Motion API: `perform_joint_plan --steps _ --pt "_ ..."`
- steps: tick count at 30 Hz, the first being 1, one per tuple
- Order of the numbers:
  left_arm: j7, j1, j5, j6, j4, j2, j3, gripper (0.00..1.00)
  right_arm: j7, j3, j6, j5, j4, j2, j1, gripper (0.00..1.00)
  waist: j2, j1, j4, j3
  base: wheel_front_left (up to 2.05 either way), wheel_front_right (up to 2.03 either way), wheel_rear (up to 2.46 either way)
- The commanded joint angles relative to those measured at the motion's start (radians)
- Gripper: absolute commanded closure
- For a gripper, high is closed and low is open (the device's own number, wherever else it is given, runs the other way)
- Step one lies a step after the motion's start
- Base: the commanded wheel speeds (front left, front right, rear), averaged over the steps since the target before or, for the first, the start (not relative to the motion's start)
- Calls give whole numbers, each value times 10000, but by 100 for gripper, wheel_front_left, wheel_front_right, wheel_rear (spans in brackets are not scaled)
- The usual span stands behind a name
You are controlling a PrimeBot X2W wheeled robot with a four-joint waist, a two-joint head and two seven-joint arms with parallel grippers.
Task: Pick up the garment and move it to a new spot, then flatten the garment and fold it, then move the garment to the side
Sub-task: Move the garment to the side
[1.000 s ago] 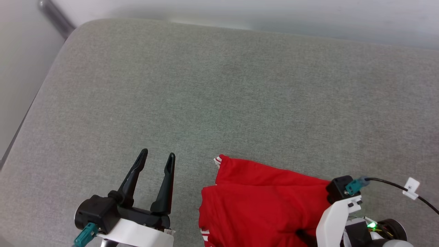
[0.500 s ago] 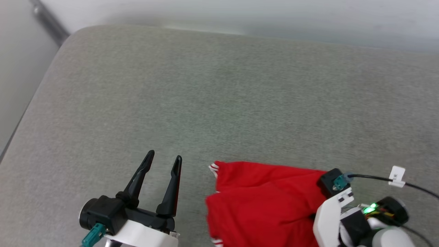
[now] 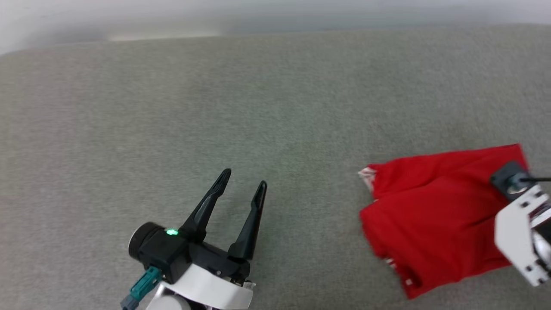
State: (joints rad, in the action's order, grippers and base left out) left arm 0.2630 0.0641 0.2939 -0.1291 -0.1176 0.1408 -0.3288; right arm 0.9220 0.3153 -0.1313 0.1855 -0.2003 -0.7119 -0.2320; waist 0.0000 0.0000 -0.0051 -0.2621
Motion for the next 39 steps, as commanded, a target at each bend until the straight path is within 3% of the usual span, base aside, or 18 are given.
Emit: perform_joint_plan --steps 1,3,8,18,25,28,29,30,39 --pt "21 292 -51 -15 -73 83 -84 0 -77 -77 11 7 96 -426 -272 100 0 0 -680 -681 0 0 0" --pt "21 569 -90 -14 -171 196 -241 0 -326 -109 14 -273 328 -1095 -435 100 0 0 -954 -1030 0 0 0" --pt "21 1403 -193 -16 -411 579 -703 0 -1162 -974 14 -422 1468 -1690 -738 100 0 0 -1365 -1963 0 0 0" --pt "21 3188 -450 -14 -1064 1375 -1649 0 -3569 -2725 14 -1630 4436 -1974 -1715 100 0 0 -1535 -3763 0 0 0" --pt "21 3421 -467 -14 -1319 1587 -1492 0 -4677 -3664 14 -2560 6215 -1308 -2469 100 0 0 -1555 -4056 0 0 0" --pt "21 3356 -446 -14 -1270 1589 -1441 0 -4781 -3847 14 -2764 6296 -1123 -2709 100 0 0 -1561 -4029 0 0 0" --pt "21 3329 -440 -14 -1247 1587 -1438 0 -4827 -3866 14 -2832 6260 -1057 -2755 82 0 0 -1558 -4000 0 0 0" --pt "21 3298 -433 -14 -1215 1581 -1413 0 -4893 -3878 14 -2935 6225 -1008 -2819 0 0 0 -1545 -3952 0 0 0" --pt "21 2804 -334 -14 -1019 1323 -811 0 -4671 -3935 13 -3260 5921 -384 -3100 0 0 0 -1436 -2922 0 0 0"
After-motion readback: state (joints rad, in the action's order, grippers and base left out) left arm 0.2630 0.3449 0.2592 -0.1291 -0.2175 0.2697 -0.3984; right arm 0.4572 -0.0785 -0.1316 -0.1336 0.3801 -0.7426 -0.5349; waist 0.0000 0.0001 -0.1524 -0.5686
